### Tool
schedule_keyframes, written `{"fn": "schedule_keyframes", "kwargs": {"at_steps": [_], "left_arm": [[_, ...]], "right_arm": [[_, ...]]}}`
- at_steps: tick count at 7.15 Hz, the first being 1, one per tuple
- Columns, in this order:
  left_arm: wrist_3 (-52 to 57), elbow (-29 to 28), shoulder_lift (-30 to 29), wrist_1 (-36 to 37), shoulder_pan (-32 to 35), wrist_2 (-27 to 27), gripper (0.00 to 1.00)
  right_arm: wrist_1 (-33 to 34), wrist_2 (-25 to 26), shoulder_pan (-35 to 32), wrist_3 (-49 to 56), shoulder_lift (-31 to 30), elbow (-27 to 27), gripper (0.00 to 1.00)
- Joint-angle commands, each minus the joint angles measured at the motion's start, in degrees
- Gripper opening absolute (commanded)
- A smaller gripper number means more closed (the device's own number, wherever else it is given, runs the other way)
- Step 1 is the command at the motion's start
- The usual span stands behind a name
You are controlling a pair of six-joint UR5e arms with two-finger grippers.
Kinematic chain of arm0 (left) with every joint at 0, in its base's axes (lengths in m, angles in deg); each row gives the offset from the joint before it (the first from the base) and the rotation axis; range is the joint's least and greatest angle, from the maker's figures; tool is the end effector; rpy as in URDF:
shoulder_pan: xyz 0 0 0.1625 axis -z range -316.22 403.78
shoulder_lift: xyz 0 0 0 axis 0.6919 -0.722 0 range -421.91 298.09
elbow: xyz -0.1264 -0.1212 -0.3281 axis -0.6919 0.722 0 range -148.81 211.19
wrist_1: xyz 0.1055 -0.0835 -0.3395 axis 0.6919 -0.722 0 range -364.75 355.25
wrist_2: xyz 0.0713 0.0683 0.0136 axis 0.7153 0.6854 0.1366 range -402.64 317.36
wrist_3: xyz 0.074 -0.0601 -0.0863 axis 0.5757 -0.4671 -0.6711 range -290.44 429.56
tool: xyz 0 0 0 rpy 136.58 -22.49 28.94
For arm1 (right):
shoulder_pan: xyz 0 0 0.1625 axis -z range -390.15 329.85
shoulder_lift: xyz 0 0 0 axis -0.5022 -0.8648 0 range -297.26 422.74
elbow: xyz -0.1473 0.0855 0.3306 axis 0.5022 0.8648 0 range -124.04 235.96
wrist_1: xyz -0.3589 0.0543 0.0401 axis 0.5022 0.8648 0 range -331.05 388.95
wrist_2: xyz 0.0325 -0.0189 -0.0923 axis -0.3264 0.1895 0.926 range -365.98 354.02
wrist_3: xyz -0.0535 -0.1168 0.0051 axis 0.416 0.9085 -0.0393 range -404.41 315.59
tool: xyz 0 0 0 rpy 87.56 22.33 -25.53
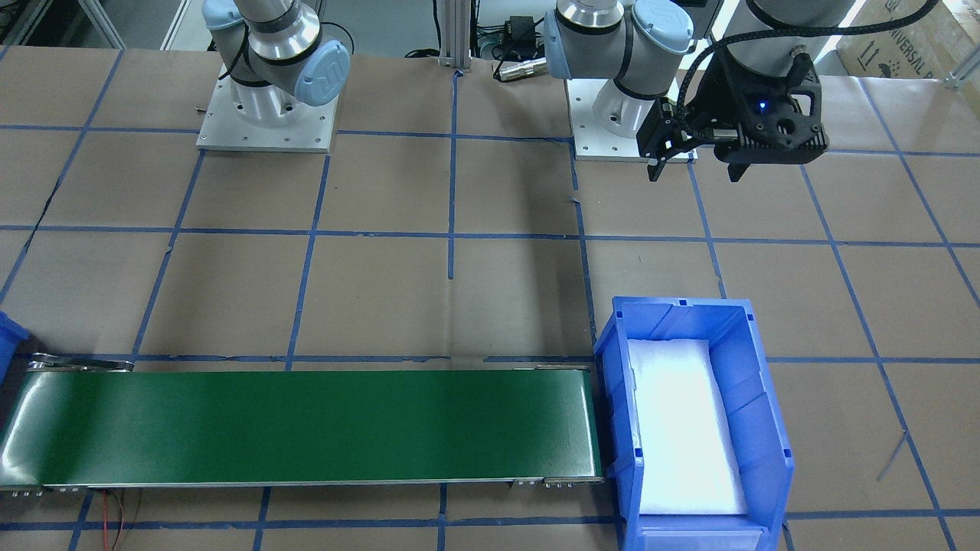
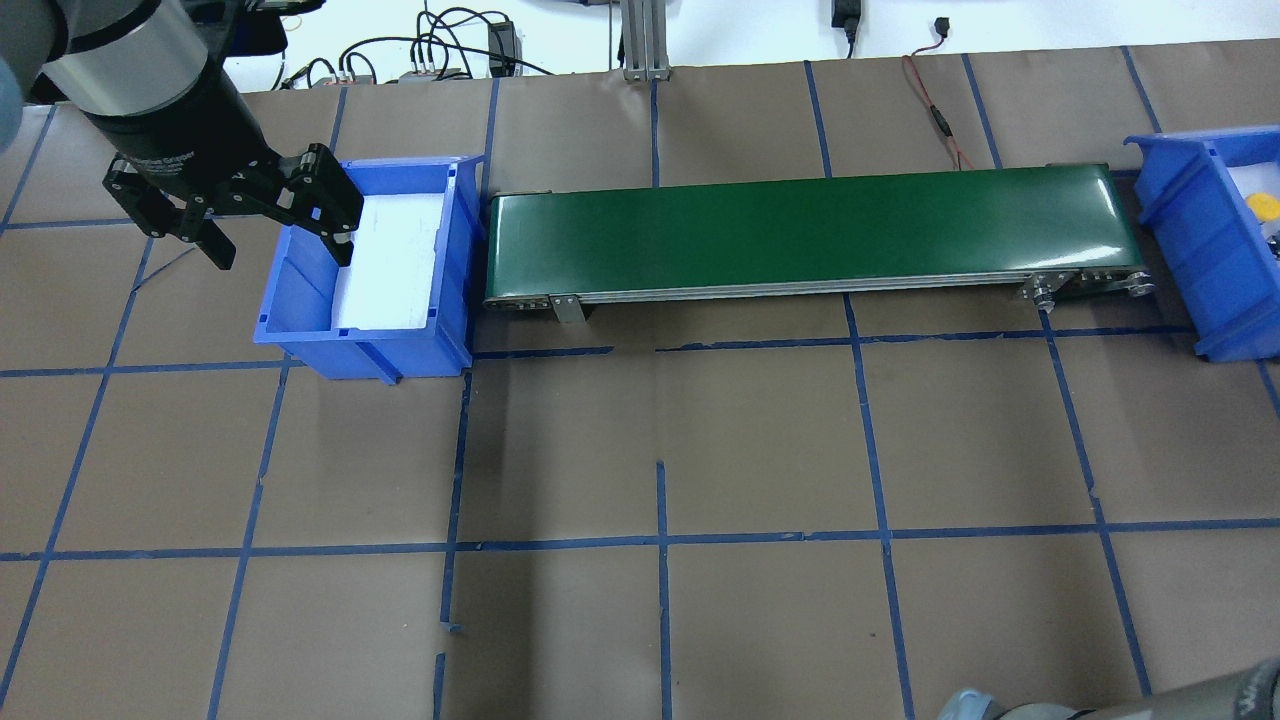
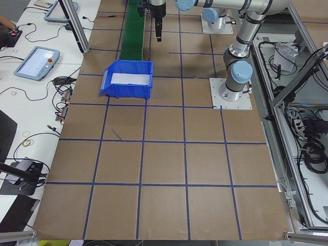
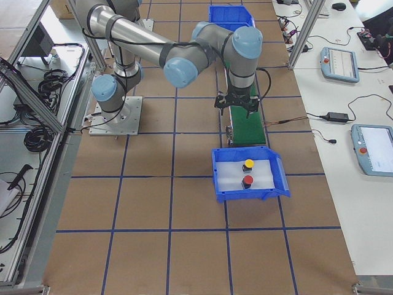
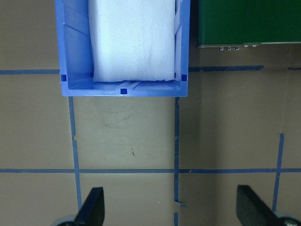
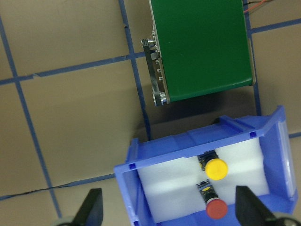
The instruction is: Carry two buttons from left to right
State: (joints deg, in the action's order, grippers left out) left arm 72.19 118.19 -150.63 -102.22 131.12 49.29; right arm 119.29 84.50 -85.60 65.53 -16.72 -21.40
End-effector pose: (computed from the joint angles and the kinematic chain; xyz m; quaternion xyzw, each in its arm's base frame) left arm -0.1092 -0.4286 0.4258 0.0003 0.9995 0.0286 0.0155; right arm -0.1818 -0.4974 0.4163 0.6113 -0.7911 0.0024 0.0215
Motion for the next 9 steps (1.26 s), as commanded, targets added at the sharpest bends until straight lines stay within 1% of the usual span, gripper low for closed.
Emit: {"fn": "schedule_keyframes", "kwargs": {"at_steps": [1,2,3,5,6,7,9], "left_arm": [[0.0,-0.07,-0.04,0.0,-0.07,0.0,1.0],[0.0,0.01,-0.04,0.0,-0.07,0.0,1.0],[0.0,0.01,0.05,0.0,-0.07,0.0,1.0],[0.0,0.01,0.05,0.0,-0.07,0.0,1.0],[0.0,0.01,-0.04,0.0,-0.07,0.0,1.0],[0.0,-0.07,-0.04,0.0,-0.07,0.0,1.0],[0.0,0.01,0.05,0.0,0.02,0.0,1.0]], "right_arm": [[-3.76,1.54,-5.77,-17.22,-7.26,-4.36,1.0],[-6.29,1.45,-10.16,-24.61,-9.55,-4.64,1.0],[-6.67,1.54,-15.6,-33.3,-10.44,-4.47,1.0],[-6.76,0.93,-24.83,-48.69,-10.71,-4.38,1.0],[-6.15,1.71,-31.67,-55.9,-10.54,-4.46,1.0],[-5.71,1.54,-36.87,-66.51,-9.84,-4.46,1.0],[-4.12,1.45,-41.91,-81.91,-8.78,-4.46,1.0]]}}
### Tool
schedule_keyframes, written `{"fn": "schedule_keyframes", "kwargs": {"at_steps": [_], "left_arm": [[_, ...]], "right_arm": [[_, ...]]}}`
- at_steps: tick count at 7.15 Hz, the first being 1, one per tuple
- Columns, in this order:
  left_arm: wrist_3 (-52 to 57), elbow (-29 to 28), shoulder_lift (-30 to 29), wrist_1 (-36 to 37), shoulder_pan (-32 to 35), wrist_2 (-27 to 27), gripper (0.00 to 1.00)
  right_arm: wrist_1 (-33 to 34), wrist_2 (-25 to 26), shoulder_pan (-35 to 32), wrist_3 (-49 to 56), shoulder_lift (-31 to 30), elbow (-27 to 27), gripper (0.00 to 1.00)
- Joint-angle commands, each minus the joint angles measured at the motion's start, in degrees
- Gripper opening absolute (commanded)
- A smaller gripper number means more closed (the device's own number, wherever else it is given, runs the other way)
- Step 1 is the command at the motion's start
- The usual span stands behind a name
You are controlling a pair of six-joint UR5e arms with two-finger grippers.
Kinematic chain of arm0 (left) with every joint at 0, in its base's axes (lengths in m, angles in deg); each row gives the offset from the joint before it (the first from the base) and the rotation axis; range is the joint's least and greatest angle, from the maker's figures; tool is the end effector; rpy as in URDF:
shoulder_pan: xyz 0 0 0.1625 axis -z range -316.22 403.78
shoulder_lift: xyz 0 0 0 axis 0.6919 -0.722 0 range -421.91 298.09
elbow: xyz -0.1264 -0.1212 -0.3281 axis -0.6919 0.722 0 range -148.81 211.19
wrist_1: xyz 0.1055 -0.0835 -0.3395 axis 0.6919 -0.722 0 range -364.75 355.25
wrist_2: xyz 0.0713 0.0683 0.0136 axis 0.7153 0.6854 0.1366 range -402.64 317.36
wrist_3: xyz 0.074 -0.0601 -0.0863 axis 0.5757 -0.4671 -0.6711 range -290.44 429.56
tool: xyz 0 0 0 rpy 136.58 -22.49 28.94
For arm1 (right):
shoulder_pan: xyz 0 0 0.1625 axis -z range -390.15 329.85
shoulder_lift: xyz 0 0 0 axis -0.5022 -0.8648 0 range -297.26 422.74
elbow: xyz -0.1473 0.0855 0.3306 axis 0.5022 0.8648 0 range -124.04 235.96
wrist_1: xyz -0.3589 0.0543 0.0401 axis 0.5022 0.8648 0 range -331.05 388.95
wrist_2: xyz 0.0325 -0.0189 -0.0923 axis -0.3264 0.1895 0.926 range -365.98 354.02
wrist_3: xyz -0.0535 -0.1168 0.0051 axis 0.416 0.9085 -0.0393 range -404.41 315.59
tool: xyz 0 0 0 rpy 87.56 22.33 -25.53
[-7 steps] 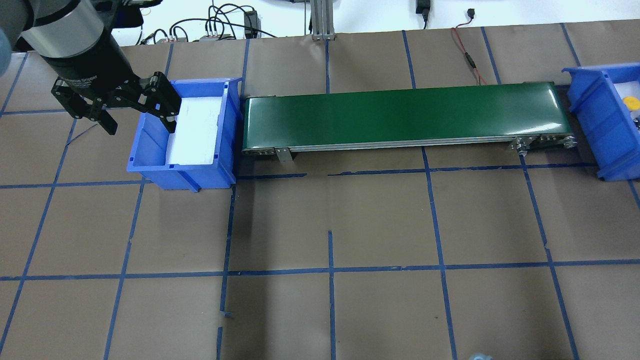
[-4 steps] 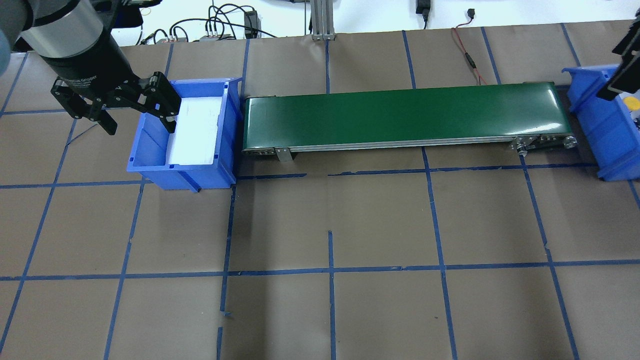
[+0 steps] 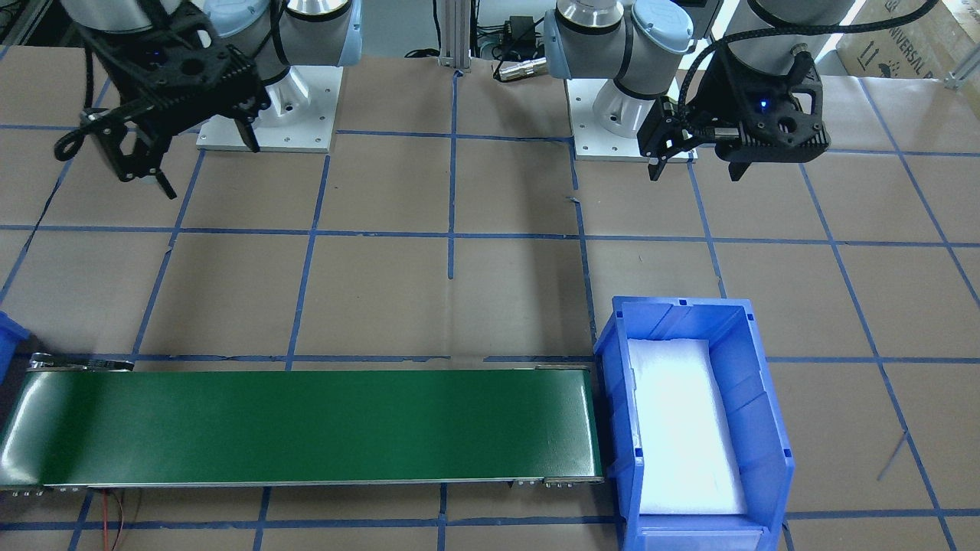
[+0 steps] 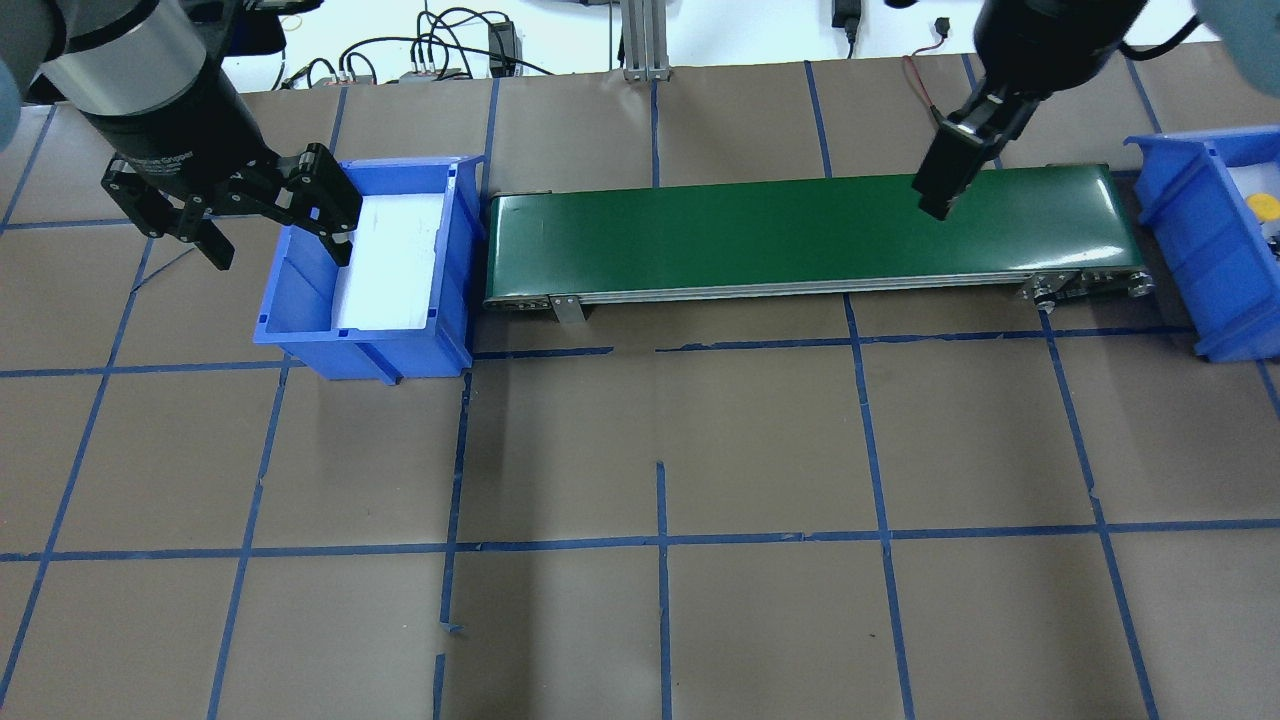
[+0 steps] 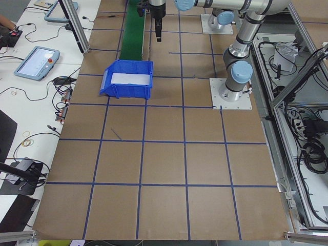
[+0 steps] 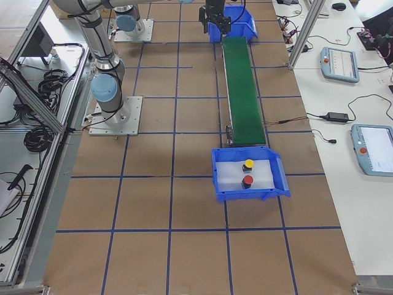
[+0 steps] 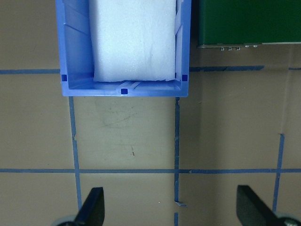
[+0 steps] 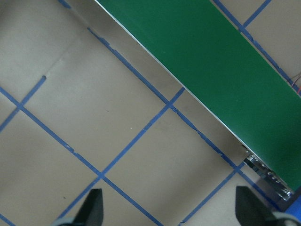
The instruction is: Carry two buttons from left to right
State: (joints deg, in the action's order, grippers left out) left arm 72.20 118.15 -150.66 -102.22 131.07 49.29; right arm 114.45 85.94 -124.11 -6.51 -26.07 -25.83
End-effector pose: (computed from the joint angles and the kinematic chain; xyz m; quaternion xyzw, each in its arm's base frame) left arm -0.1089 -0.4289 0.4259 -0.0001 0.9995 0.0285 0.0155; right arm 0.1599 -0.4403 0.4518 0.3568 -0.9338 0.0161 0.0224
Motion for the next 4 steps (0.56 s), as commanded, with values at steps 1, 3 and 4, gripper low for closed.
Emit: {"fn": "schedule_keyframes", "kwargs": {"at_steps": [1,3,4], "left_arm": [[0.0,0.06,-0.02,0.0,-0.02,0.0,1.0],[0.0,0.06,0.07,0.0,0.07,0.0,1.0],[0.0,0.06,0.07,0.0,-0.02,0.0,1.0]], "right_arm": [[0.72,-0.94,-3.51,-17.0,0.65,0.23,1.0],[4.47,-0.87,-2.29,-26.89,0.74,0.23,1.0],[5.37,-0.78,-1.67,-30.92,0.74,0.32,1.0]]}}
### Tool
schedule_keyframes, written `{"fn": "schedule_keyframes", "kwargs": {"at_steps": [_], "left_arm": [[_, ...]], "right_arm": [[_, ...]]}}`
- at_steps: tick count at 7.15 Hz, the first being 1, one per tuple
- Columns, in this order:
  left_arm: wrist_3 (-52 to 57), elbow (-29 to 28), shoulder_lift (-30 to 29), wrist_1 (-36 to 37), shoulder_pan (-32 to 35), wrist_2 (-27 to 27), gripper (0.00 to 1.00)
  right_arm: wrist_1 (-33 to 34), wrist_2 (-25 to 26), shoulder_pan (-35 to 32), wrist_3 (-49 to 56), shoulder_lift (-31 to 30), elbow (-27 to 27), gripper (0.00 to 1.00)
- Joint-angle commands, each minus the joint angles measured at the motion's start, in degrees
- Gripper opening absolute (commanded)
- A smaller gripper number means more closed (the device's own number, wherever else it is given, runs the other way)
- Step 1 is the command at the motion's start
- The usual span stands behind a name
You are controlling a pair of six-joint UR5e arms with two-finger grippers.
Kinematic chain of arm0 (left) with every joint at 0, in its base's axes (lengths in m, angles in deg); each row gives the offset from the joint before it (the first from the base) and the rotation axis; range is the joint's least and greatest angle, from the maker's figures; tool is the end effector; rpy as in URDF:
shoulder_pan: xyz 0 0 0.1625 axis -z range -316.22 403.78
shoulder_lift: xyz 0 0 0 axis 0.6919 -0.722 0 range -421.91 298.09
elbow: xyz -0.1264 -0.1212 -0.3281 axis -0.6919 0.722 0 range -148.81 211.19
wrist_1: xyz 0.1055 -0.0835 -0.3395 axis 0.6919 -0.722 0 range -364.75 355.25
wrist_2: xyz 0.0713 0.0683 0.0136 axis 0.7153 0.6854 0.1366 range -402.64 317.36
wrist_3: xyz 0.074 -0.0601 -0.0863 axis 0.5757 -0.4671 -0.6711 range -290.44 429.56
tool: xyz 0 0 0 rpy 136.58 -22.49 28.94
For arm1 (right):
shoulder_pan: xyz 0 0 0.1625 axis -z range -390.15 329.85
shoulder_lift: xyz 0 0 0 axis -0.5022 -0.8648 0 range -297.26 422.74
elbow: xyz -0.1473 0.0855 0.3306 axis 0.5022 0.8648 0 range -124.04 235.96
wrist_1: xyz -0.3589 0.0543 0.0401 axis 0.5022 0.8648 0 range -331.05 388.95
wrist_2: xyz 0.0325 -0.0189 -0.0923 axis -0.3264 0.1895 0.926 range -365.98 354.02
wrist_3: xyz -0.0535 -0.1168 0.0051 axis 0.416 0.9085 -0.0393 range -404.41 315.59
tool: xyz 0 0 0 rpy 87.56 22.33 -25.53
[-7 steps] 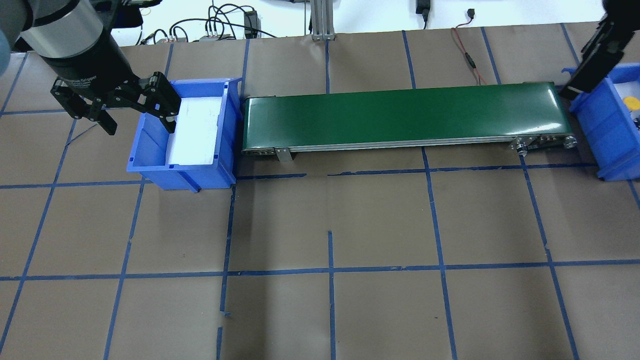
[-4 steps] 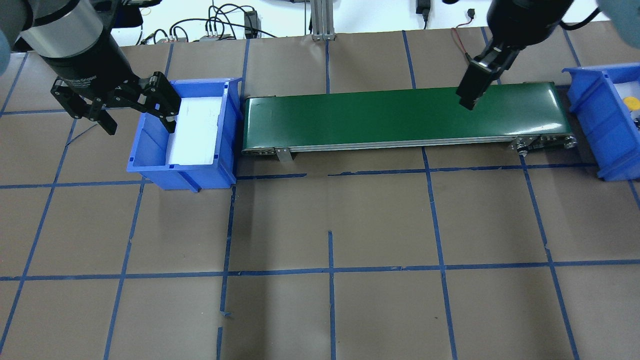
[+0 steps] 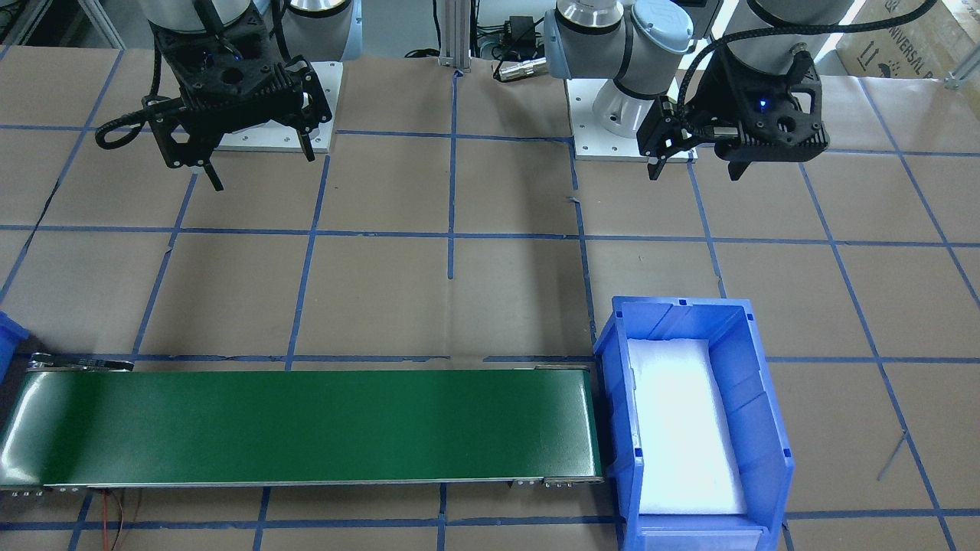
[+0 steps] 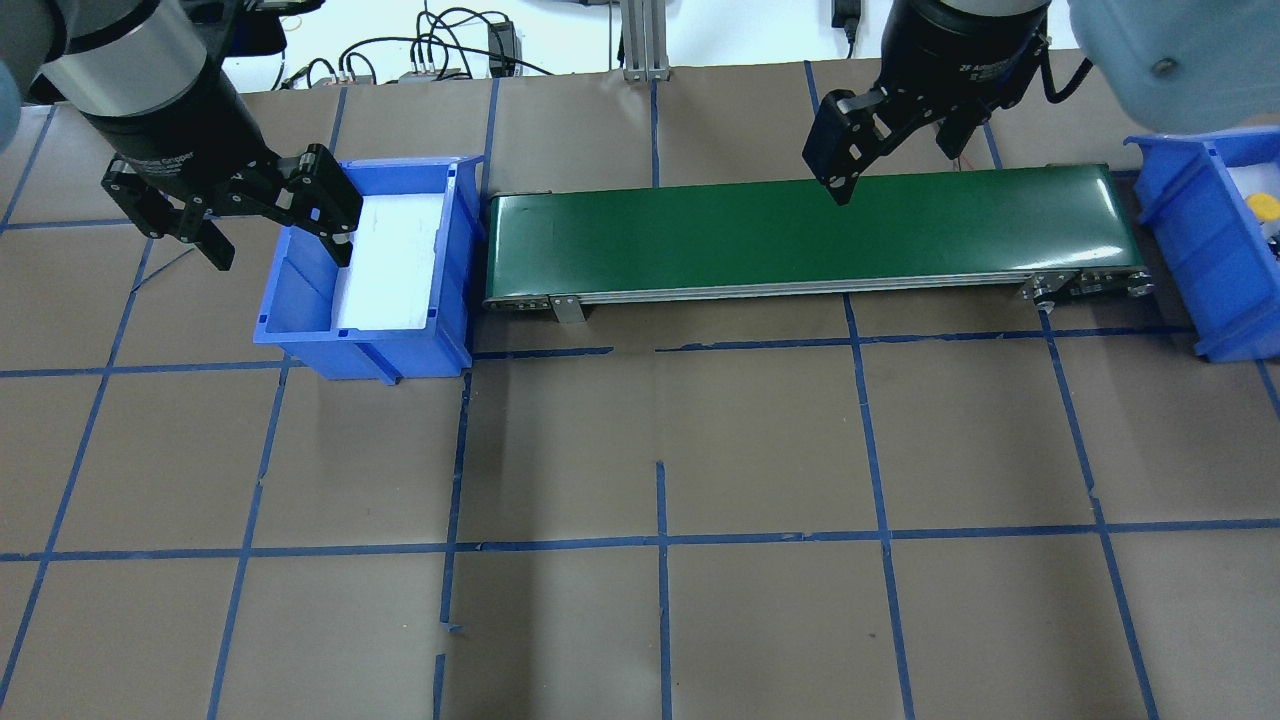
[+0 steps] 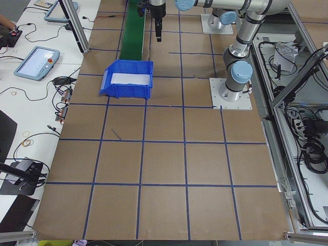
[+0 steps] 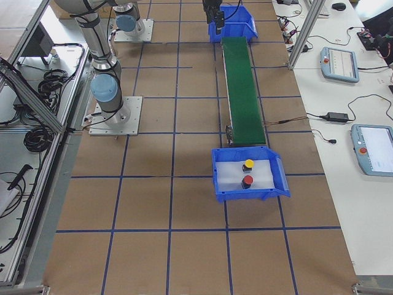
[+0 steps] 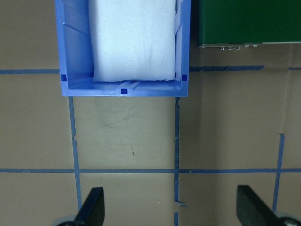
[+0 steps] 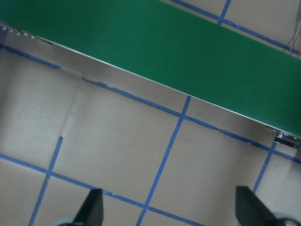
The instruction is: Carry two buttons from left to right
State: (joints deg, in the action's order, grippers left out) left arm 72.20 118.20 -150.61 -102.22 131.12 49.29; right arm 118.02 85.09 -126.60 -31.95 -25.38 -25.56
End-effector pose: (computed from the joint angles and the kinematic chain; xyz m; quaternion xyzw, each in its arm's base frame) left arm -0.1092 -0.4285 0.4259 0.0003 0.9995 0.0285 0.0155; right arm 0.1820 -0.4441 0.4552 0.1637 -0.9852 0.0488 0.0119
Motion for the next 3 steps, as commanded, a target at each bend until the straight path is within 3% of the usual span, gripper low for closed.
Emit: {"fn": "schedule_keyframes", "kwargs": {"at_steps": [1,3], "left_arm": [[0.0,0.0,0.02,0.0,0.02,0.0,1.0],[0.0,0.0,-0.07,0.0,0.02,0.0,1.0]], "right_arm": [[1.29,0.25,1.61,-11.43,-0.04,0.14,1.0],[1.9,-0.19,1.53,-12.81,-0.04,-0.04,1.0]]}}
